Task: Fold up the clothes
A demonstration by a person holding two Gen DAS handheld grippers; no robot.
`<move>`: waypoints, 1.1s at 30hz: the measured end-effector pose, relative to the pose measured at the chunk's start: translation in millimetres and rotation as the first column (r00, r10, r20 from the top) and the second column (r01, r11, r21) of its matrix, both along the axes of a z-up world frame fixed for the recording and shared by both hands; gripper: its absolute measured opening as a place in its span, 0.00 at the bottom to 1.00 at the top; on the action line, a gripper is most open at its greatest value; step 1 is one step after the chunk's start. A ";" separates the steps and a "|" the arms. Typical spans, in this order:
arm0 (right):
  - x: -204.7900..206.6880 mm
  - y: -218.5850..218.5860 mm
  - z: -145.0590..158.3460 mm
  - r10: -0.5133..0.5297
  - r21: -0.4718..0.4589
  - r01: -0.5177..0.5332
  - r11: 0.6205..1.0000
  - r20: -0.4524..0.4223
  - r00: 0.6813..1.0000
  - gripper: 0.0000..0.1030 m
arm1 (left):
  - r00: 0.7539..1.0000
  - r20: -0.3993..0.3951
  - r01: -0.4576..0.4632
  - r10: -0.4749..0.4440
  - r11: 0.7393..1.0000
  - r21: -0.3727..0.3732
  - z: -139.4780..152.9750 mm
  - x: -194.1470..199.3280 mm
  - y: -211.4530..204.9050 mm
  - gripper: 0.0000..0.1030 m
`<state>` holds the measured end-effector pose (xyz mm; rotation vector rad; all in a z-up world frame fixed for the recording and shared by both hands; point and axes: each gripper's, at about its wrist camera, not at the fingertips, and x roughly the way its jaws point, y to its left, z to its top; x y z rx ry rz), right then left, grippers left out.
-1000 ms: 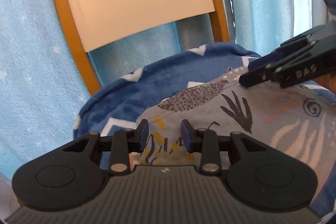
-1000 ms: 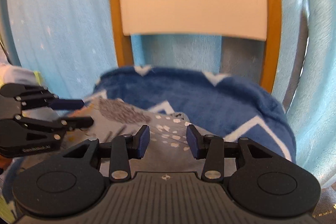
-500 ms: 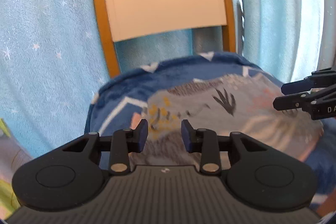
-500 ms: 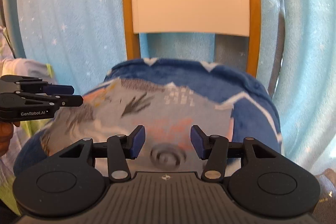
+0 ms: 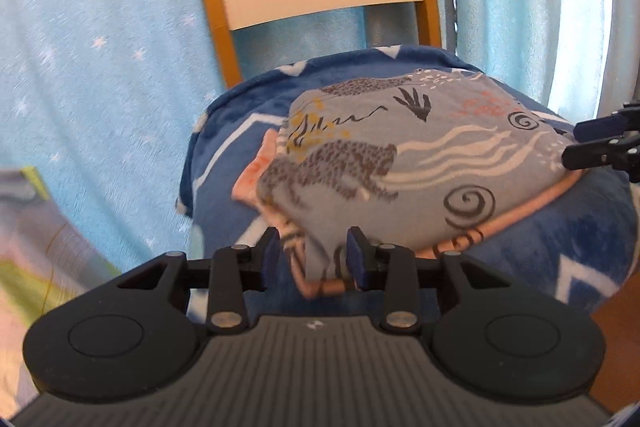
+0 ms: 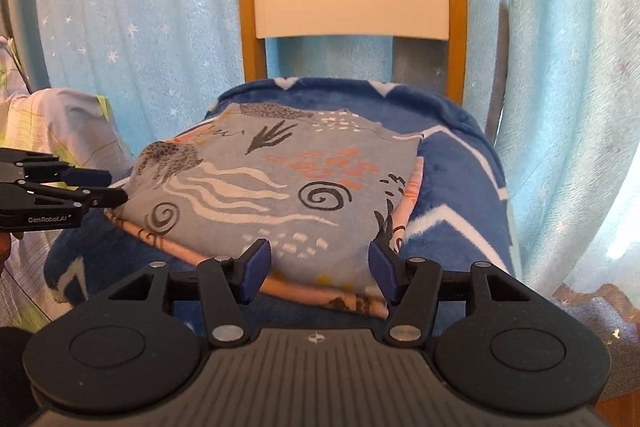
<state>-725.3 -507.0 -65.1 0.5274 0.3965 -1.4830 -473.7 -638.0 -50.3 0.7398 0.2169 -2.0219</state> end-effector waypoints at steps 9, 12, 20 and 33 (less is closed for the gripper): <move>19.2 39.0 -22.1 -0.123 -0.003 0.123 0.992 0.045 0.991 0.83 | 0.998 -0.054 -0.016 0.018 0.999 0.044 -17.9 -6.5 27.0 0.53; 24.8 37.7 -30.4 -0.154 -0.002 0.154 0.988 -0.015 0.988 0.94 | 0.999 -0.043 -0.015 0.017 1.000 0.027 -23.2 -13.6 27.1 0.62; 33.8 26.0 -48.9 -0.194 0.046 0.198 0.979 -0.066 0.979 1.00 | 0.995 -0.060 -0.073 0.076 0.996 0.046 -30.6 -10.4 21.6 0.95; 34.5 30.6 -46.9 -0.247 -0.004 0.247 0.969 -0.030 0.969 1.00 | 0.994 -0.092 -0.056 0.055 0.998 -0.010 -26.3 -12.8 27.0 0.99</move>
